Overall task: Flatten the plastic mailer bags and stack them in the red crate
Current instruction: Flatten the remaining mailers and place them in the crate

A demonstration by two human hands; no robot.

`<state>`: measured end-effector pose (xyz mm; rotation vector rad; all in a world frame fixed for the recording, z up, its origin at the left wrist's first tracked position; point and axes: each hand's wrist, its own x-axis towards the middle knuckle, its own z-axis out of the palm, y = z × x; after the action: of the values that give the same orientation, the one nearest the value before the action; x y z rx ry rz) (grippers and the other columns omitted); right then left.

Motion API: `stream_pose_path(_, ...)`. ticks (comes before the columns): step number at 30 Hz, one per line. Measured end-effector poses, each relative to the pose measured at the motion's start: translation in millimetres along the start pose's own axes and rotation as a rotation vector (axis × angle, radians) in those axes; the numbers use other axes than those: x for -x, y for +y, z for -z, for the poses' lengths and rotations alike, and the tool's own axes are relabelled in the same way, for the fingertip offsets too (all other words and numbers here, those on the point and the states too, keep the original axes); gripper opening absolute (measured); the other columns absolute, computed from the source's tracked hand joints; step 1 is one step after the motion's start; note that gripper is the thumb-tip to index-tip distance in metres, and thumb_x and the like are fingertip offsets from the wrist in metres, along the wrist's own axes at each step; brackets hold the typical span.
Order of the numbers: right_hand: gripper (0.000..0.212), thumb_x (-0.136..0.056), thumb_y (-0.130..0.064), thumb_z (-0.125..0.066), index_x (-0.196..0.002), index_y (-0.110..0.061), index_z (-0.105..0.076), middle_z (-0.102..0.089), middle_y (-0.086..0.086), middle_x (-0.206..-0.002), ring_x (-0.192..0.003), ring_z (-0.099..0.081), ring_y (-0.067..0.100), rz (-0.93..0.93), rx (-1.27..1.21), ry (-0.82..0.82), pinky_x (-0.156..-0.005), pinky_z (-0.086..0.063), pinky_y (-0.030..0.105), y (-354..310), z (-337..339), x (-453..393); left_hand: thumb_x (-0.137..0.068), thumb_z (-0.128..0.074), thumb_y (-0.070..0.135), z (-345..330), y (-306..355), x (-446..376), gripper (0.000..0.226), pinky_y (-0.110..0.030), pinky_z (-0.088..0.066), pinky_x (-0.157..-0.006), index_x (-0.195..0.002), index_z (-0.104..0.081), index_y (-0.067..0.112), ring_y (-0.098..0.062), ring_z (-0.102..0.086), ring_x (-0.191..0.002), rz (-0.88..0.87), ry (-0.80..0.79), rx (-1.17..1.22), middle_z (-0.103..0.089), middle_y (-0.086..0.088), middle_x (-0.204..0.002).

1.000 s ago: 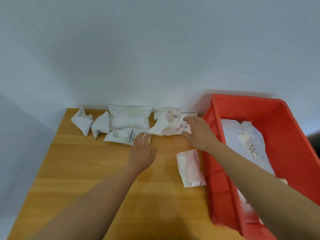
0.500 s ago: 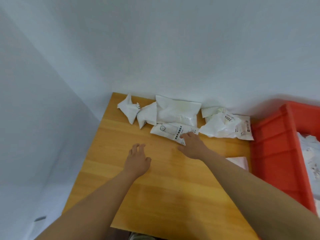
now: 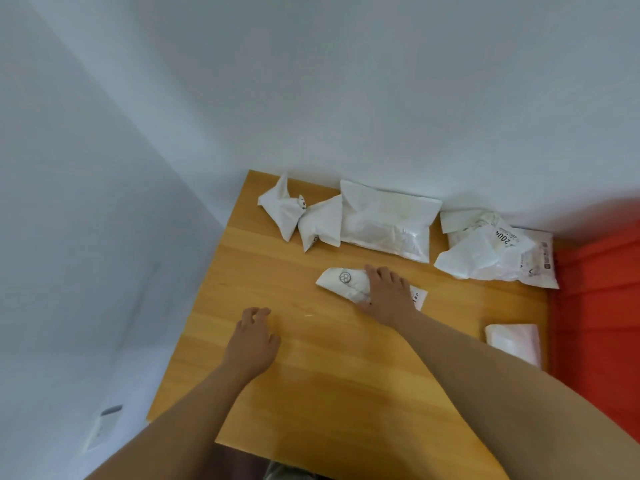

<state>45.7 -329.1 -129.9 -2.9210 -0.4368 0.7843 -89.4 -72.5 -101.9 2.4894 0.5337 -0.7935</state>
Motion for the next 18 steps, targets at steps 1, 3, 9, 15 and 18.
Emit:
stream_pose_path(1,0.085,-0.09,-0.058,-0.054,-0.155,-0.019,-0.017,-0.033,0.008,-0.151,-0.138,-0.034,0.031,0.029,-0.009,0.012,-0.114,-0.026,0.045,1,-7,8,-0.1,-0.045,0.028,-2,9,-4,0.054,-0.042,-0.044,-0.1,-0.151,-0.029,0.016,-0.03,-0.036,-0.133,-0.029,-0.006,-0.003,-0.021,-0.007,-0.154)
stream_pose_path(3,0.088,-0.089,-0.058,-0.056,-0.156,-0.016,-0.018,-0.034,0.007,-0.151,-0.138,-0.035,0.03,0.079,-0.026,0.022,-0.114,-0.025,0.044,2,-17,23,-0.1,-0.044,0.027,-7,30,-10,0.054,-0.041,-0.043,-0.101,-0.151,-0.029,0.015,-0.029,-0.037,-0.132,-0.097,-0.02,0.001,-0.022,-0.006,-0.153)
stream_pose_path(9,0.091,-0.061,-0.05,-0.085,-0.132,-0.007,-0.048,-0.06,0.01,-0.119,-0.105,-0.06,0.031,0.16,0.021,0.175,-0.09,-0.05,0.044,17,-53,63,-0.102,-0.045,0.035,-47,88,-20,0.046,-0.043,-0.043,-0.1,-0.144,-0.038,0.016,-0.031,-0.044,-0.126,-0.275,-0.079,0.08,-0.034,-0.007,-0.145)
stream_pose_path(15,0.082,-0.058,-0.047,-0.086,-0.121,-0.011,-0.048,-0.057,0.011,-0.114,-0.105,-0.046,0.028,0.136,0.004,0.242,-0.088,-0.044,0.042,26,-73,88,-0.104,-0.042,0.039,-76,93,-16,0.037,-0.035,-0.046,-0.089,-0.136,-0.05,0.023,-0.025,-0.054,-0.112,-0.274,-0.128,0.241,-0.049,-0.006,-0.13)
stream_pose_path(18,0.076,-0.058,-0.043,-0.086,-0.117,-0.013,-0.047,-0.057,0.013,-0.118,-0.106,-0.054,0.031,0.113,-0.032,0.212,-0.082,-0.051,0.043,25,-75,94,-0.104,-0.043,0.039,-76,88,-17,0.037,-0.035,-0.048,-0.086,-0.135,-0.05,0.022,-0.021,-0.057,-0.109,-0.259,-0.131,0.312,-0.058,-0.002,-0.123)
